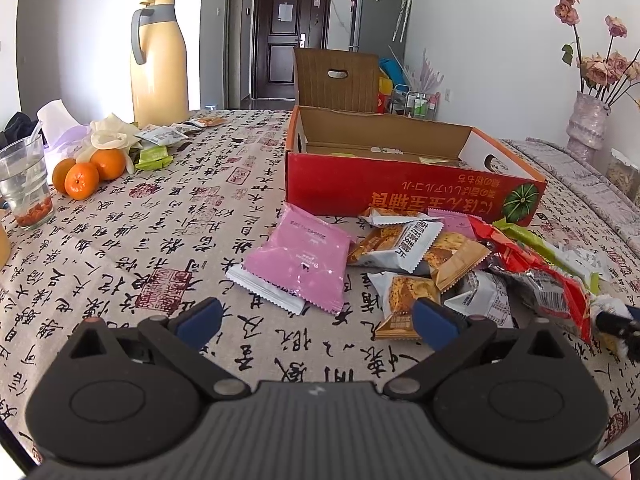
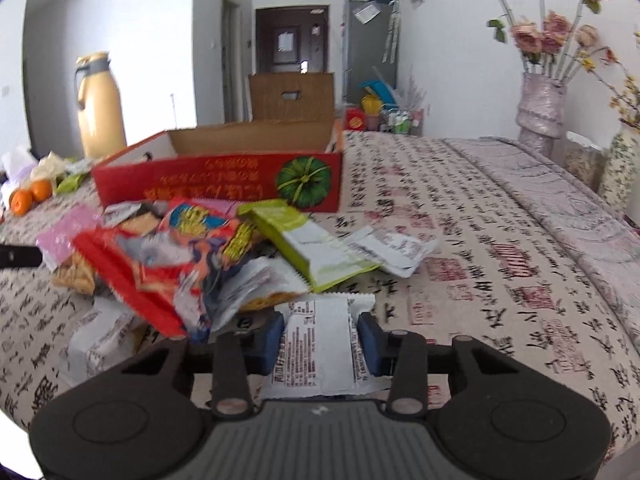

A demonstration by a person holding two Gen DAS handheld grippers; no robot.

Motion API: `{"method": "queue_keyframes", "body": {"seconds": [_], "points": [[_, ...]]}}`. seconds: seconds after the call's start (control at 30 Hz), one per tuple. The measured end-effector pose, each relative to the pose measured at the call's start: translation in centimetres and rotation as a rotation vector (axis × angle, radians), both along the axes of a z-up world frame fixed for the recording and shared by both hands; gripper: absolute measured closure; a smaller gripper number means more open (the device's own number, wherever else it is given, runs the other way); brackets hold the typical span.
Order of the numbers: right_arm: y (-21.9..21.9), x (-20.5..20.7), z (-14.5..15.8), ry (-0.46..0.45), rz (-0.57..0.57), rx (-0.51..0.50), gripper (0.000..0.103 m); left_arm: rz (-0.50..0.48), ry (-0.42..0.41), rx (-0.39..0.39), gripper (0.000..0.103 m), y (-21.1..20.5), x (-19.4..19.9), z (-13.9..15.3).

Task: Organize snacks
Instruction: 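Grasp the pink packet with the left tool while the right tool grasps a white packet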

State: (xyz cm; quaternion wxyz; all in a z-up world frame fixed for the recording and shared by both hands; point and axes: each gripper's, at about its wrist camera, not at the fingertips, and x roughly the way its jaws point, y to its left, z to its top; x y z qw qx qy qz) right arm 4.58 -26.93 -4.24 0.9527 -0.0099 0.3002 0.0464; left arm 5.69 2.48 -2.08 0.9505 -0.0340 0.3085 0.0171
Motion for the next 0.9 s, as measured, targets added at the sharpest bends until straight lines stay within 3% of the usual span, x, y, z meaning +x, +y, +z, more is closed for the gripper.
{"method": "queue_keyframes", "body": {"seconds": [0.27,0.47,0.63,0.8,0.9], "points": [[-1.8,0.1,1.1,-0.05,-0.066,0.004,0.064,0.019,0.002,0.033,0.0,0.6,1.6,0.2],[-2.2,1.0,1.5,-0.075,-0.094,0.016,0.064,0.023,0.019,0.135,0.0,0.7,4.3,0.0],[-2.2,1.5,1.7,-0.088,-0.106,0.023,0.064,-0.016,0.048,0.219,0.009,0.1,6.5,-0.6],[-2.2,2.2,1.7,-0.089,-0.115,0.028,0.064,-0.061,0.067,0.249,0.009,-0.6,7.6,-1.4],[-2.3,2.5,1.8,-0.091,-0.121,0.037,0.064,-0.071,0.079,0.26,0.015,-1.0,8.2,-1.8]]}}
